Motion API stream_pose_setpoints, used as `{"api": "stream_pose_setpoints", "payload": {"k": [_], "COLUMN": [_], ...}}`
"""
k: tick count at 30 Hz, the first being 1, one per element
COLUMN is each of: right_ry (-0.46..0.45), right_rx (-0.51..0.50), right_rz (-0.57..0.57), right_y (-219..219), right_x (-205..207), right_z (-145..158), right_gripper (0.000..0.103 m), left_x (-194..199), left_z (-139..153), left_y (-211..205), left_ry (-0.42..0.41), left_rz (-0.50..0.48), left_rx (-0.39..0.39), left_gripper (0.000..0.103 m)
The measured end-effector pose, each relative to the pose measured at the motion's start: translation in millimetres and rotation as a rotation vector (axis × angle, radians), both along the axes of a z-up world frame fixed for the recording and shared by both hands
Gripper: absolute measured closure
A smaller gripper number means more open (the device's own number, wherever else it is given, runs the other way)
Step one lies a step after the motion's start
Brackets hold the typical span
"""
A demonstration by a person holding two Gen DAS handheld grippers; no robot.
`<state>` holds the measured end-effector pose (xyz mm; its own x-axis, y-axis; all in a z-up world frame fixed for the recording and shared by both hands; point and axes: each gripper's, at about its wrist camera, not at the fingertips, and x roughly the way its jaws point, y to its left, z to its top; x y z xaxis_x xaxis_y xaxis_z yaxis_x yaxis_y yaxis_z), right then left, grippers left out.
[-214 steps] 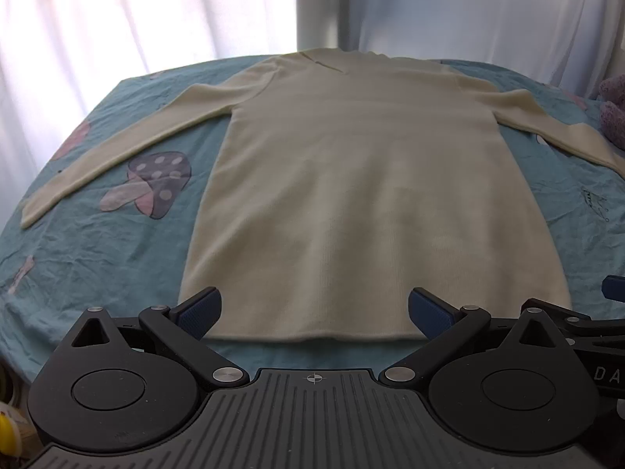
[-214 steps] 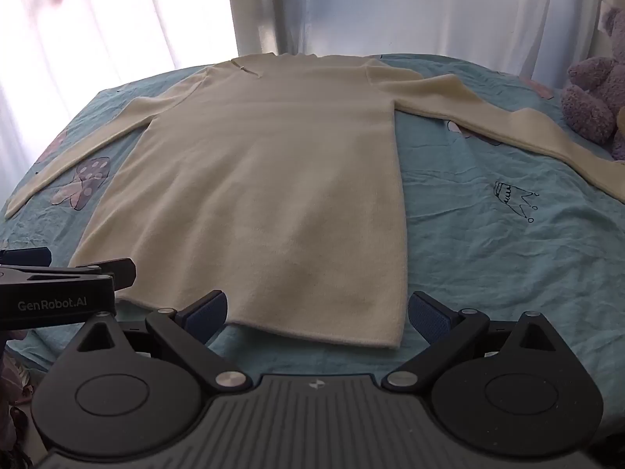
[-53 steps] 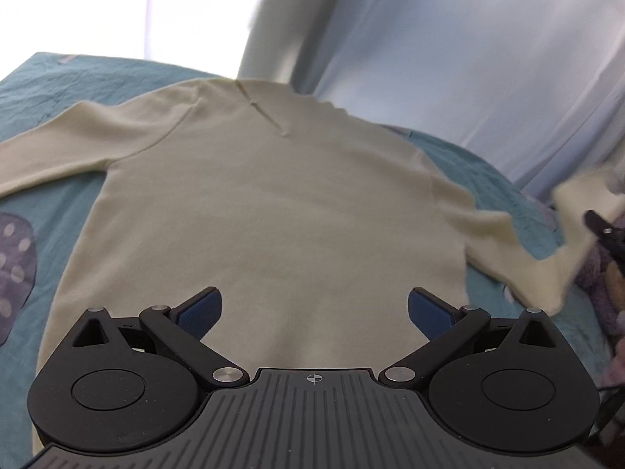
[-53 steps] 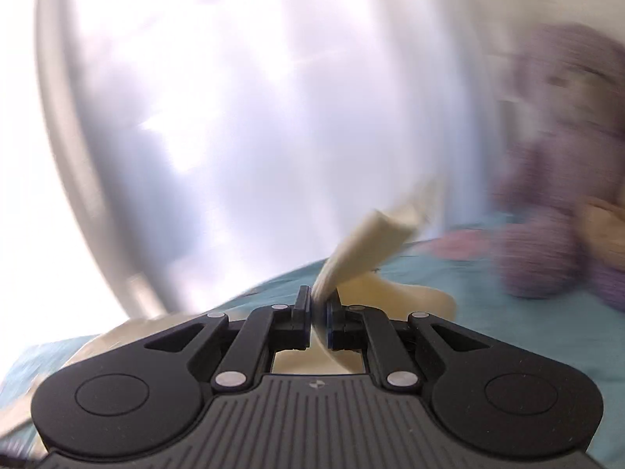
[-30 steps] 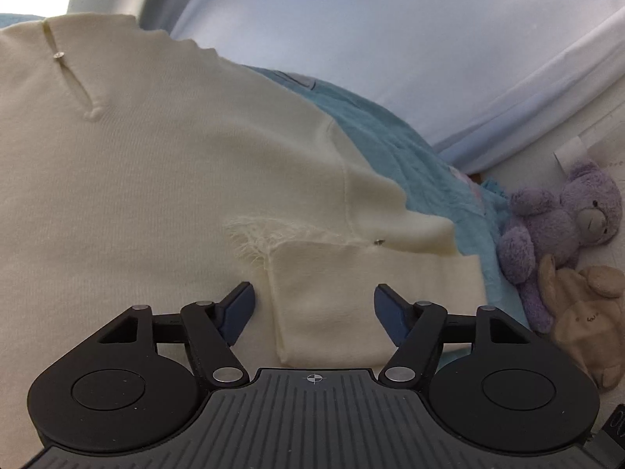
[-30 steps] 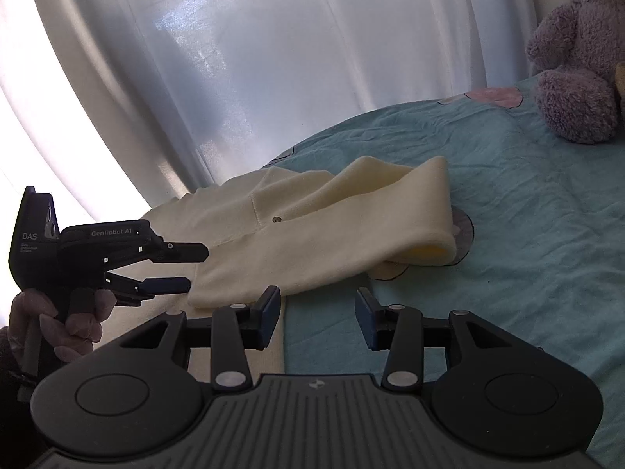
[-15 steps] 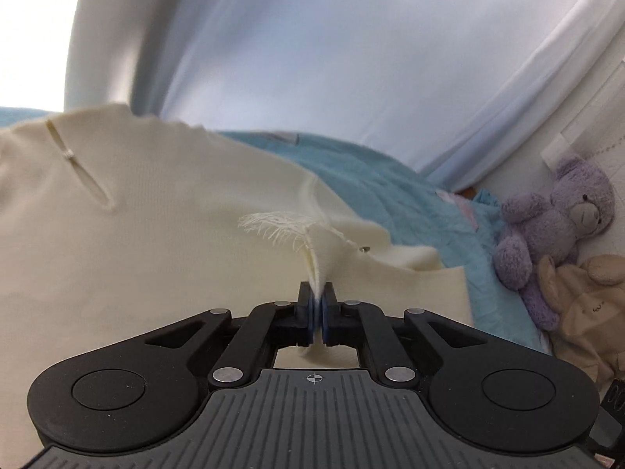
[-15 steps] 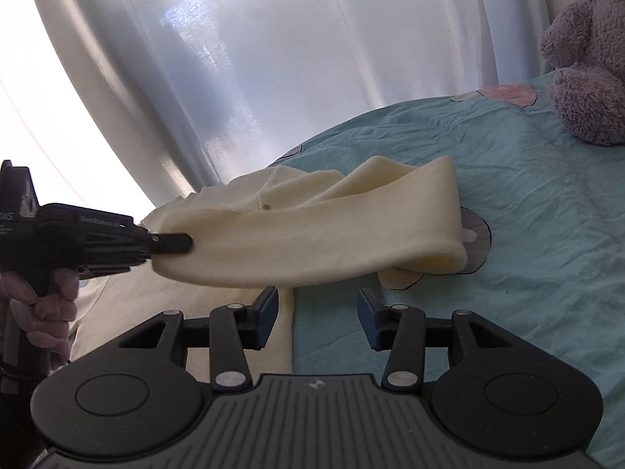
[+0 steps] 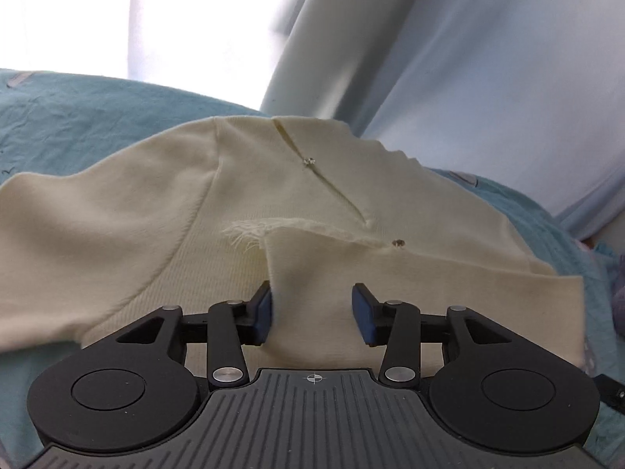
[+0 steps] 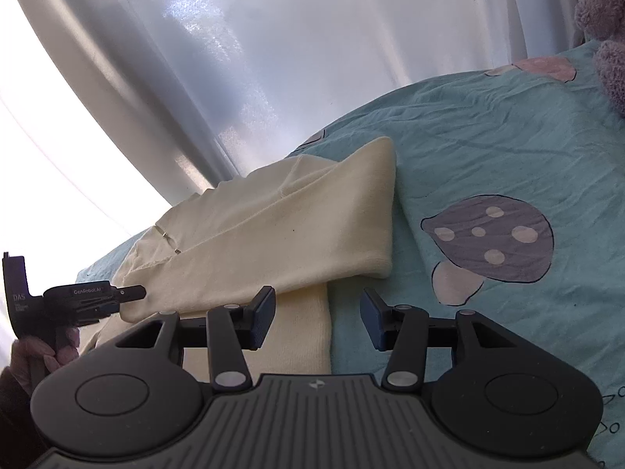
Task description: Fold small clothes
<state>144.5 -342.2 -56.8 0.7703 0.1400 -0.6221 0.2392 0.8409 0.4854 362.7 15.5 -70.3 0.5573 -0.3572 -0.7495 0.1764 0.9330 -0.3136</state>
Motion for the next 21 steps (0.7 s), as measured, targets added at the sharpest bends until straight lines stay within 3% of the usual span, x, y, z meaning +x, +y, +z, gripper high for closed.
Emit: {"api": "stream_pose_setpoints", "payload": {"k": [1, 2, 10, 13, 21], "right_ry": [0.003, 0.005, 0.004, 0.0, 0.008], "right_rx": [0.012, 0.025, 0.126, 0.141, 0.203], "right_rz": [0.0, 0.0, 0.007, 0.01, -0.03], "right_y": [0, 0, 4, 7, 7], "right_x": [3, 5, 24, 32, 42], "right_z": [-1, -2, -8, -9, -19], "right_gripper": [0.055, 0.055, 0.055, 0.055, 0.055], "left_x": [2, 3, -4, 0, 8], "left_z": [0, 2, 56, 66, 52], "left_y": [-1, -4, 10, 19, 50], "left_ry": [0.001, 0.008, -0.163, -0.201, -0.163], "left_rz": [0.0, 0.01, 0.039, 0.076, 0.192], "left_rx": [0.0, 0.015, 0.012, 0.043, 0.059], "left_gripper": [0.089, 0.096, 0.097, 0.097, 0.097]}}
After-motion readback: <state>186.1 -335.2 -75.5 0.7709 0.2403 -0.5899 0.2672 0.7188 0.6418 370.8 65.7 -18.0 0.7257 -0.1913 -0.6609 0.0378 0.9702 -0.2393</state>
